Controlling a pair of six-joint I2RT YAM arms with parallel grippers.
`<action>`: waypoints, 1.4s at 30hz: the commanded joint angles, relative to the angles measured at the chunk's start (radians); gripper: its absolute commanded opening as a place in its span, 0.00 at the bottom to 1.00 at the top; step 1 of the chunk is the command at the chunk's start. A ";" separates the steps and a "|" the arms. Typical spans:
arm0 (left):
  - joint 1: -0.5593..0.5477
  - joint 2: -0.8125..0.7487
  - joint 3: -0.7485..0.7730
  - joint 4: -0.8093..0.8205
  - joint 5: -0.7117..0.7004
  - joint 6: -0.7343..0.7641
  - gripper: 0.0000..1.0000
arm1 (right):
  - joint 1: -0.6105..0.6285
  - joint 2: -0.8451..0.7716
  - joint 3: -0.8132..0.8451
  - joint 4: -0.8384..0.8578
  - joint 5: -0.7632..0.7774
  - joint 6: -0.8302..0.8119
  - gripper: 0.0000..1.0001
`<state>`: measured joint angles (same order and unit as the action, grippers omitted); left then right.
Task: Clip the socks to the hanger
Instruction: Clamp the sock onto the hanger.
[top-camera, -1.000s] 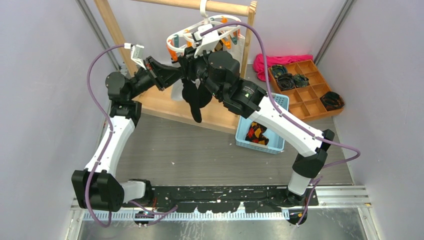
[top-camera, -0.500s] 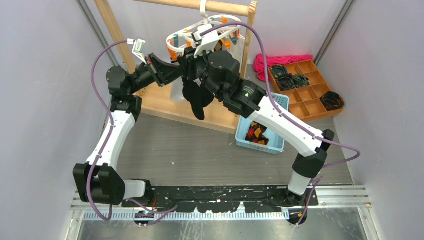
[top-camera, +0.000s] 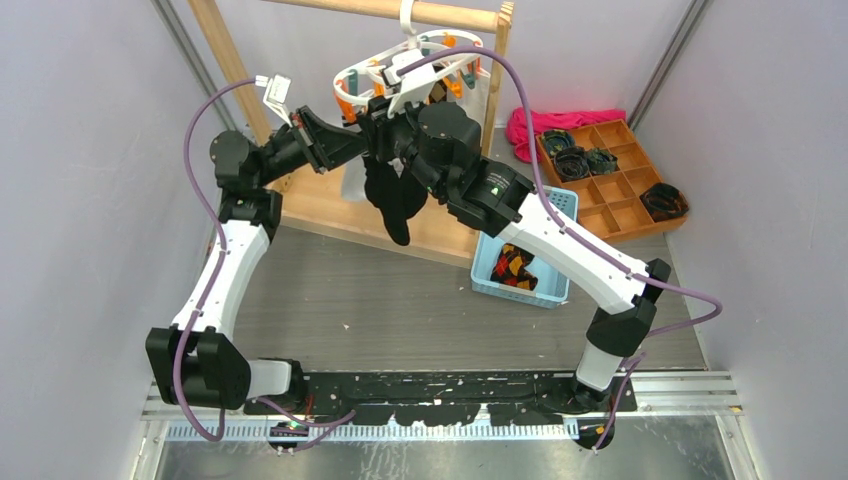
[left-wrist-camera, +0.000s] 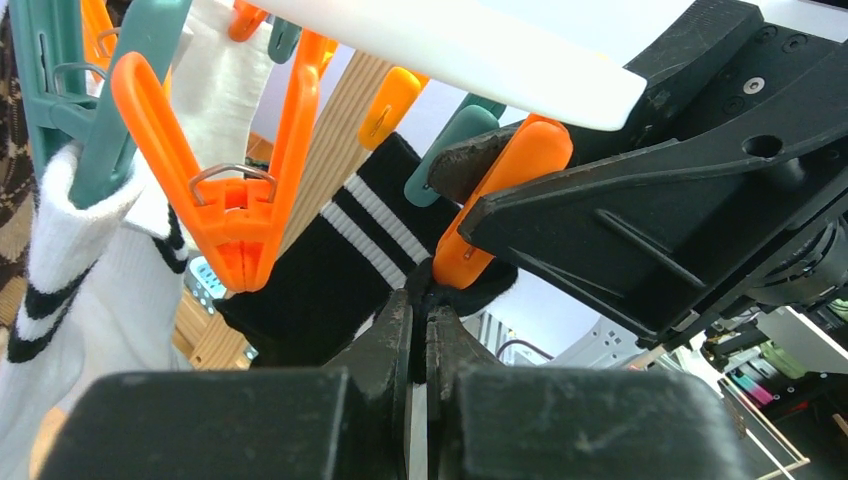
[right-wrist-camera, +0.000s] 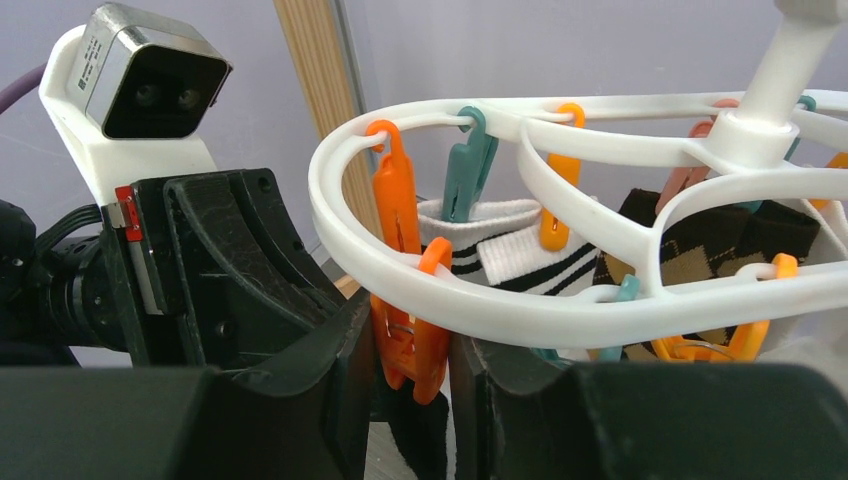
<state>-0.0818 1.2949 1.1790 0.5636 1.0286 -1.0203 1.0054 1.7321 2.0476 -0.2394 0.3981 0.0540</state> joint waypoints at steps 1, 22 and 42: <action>0.012 -0.017 0.062 0.023 0.025 -0.031 0.00 | -0.007 -0.052 -0.008 0.035 0.004 -0.035 0.11; 0.029 -0.020 0.084 -0.148 0.072 0.030 0.00 | -0.011 -0.066 -0.015 0.058 -0.027 -0.038 0.11; 0.029 0.026 0.114 -0.195 0.105 0.032 0.00 | -0.013 -0.062 -0.006 0.055 -0.054 0.000 0.11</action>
<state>-0.0601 1.3167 1.2472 0.3798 1.1049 -1.0058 0.9974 1.7142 2.0155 -0.2207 0.3527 0.0402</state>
